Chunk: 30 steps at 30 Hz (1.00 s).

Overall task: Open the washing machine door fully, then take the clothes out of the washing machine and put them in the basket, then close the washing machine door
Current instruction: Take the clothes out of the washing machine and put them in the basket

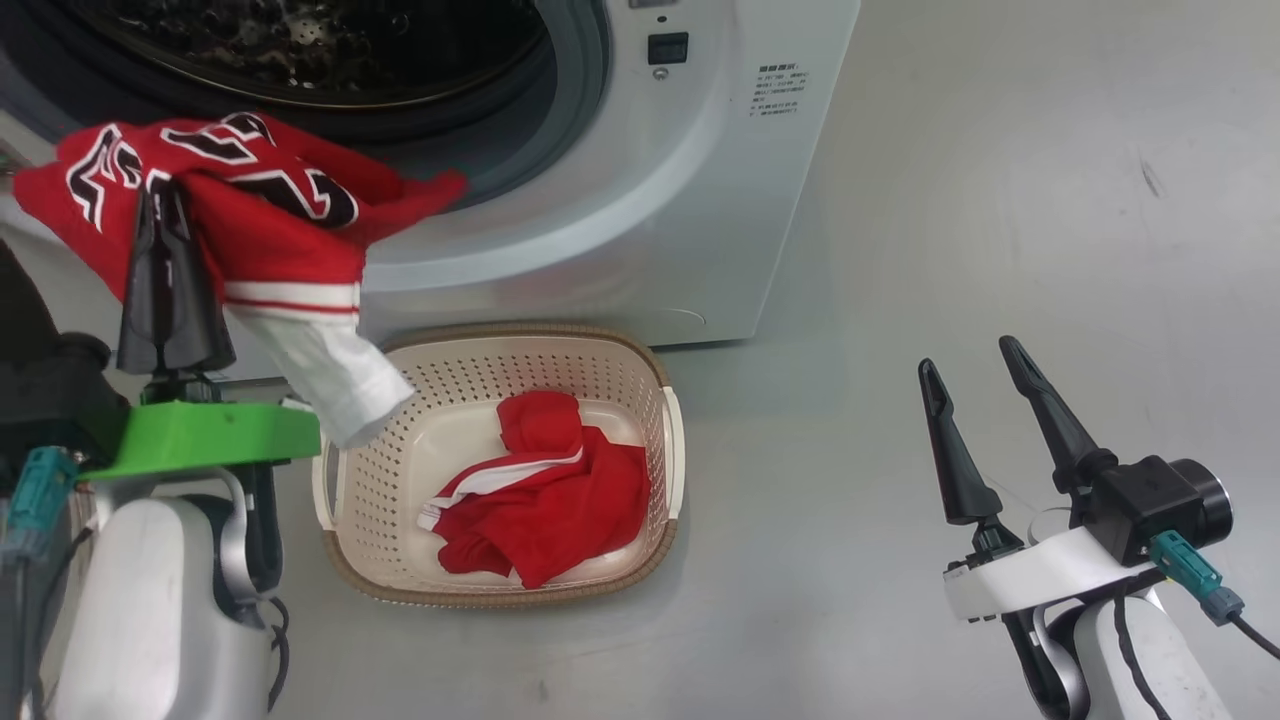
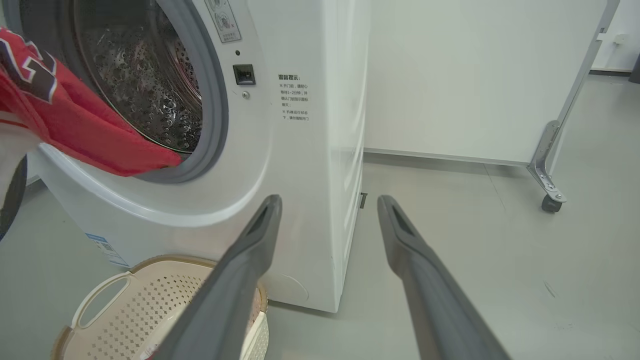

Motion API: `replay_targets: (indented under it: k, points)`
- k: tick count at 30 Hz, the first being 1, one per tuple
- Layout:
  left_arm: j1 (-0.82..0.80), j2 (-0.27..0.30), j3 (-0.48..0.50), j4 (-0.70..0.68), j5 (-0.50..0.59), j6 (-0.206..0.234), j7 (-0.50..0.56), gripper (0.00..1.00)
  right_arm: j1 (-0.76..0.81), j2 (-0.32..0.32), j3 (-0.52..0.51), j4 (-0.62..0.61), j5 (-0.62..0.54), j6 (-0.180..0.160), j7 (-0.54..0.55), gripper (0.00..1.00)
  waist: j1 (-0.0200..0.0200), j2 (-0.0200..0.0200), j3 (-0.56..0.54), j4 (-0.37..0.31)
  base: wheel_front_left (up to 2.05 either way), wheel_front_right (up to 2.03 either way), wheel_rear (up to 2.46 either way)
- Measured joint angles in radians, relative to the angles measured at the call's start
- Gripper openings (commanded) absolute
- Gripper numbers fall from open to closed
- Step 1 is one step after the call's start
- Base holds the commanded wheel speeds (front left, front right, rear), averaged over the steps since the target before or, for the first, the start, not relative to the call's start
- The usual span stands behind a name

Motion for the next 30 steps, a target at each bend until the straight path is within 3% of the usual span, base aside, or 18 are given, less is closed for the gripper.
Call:
replay_targets:
  k: [13, 30]
  points:
    - [0.135, -0.006, -0.081, 0.046, -0.021, -0.019, 0.0, 0.0, 0.015, 0.007, 0.033, -0.033, 0.0, 0.0, 0.0, 1.0, 0.0, 0.0, -0.019, 0.001, 0.0, 0.0, 0.0]
    - [0.053, -0.007, -0.164, 0.289, -0.03, -0.046, 0.077, 0.0, -0.023, 0.012, 0.059, -0.088, 0.002, 0.001, 0.0, 1.0, 0.0, 0.0, 0.106, -0.062, 0.0, 0.0, 0.0]
